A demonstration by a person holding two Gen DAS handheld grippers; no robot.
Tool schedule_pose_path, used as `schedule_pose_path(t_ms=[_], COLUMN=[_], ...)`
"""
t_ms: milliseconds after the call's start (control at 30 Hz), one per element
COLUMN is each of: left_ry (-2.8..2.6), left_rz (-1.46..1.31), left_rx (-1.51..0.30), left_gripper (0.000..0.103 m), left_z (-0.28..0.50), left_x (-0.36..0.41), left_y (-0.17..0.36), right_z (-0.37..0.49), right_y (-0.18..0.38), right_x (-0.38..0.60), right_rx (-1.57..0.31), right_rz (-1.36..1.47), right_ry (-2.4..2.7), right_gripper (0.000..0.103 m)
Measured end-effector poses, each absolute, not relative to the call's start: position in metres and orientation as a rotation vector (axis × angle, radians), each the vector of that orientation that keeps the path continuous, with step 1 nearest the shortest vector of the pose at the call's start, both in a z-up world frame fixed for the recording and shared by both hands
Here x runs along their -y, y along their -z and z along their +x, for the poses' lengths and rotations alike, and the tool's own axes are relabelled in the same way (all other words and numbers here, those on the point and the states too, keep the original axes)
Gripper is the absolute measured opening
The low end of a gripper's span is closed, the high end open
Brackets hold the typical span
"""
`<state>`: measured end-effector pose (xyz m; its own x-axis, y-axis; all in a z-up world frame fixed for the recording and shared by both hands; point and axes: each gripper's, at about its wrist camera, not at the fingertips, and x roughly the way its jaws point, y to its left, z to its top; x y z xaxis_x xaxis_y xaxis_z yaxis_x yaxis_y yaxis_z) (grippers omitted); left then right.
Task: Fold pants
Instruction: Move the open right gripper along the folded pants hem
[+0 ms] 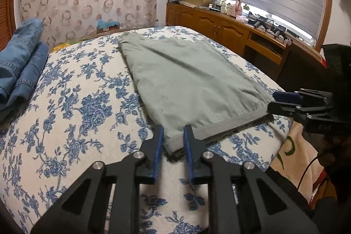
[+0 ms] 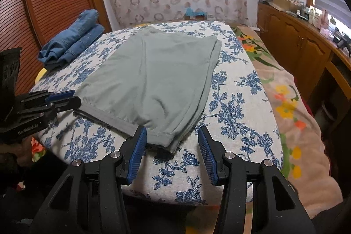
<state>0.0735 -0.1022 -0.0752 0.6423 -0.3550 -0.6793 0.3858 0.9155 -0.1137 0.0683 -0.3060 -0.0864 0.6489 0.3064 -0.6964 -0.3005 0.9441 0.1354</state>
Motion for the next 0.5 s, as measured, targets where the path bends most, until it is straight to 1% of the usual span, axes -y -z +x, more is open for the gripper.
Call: schedule_pose_path(t_ms=[500], left_ry=[0.425], left_rz=[0.022], left_rx=[-0.782], left_gripper=[0.016], left_z=[0.0735], left_x=[0.0973], left_y=[0.0815], right_z=[0.0735], right_y=[0.0913], right_x=[0.3035], right_rx=[-0.823], right_rz=[0.021], right_ry=[-0.319], right_gripper=[0.049])
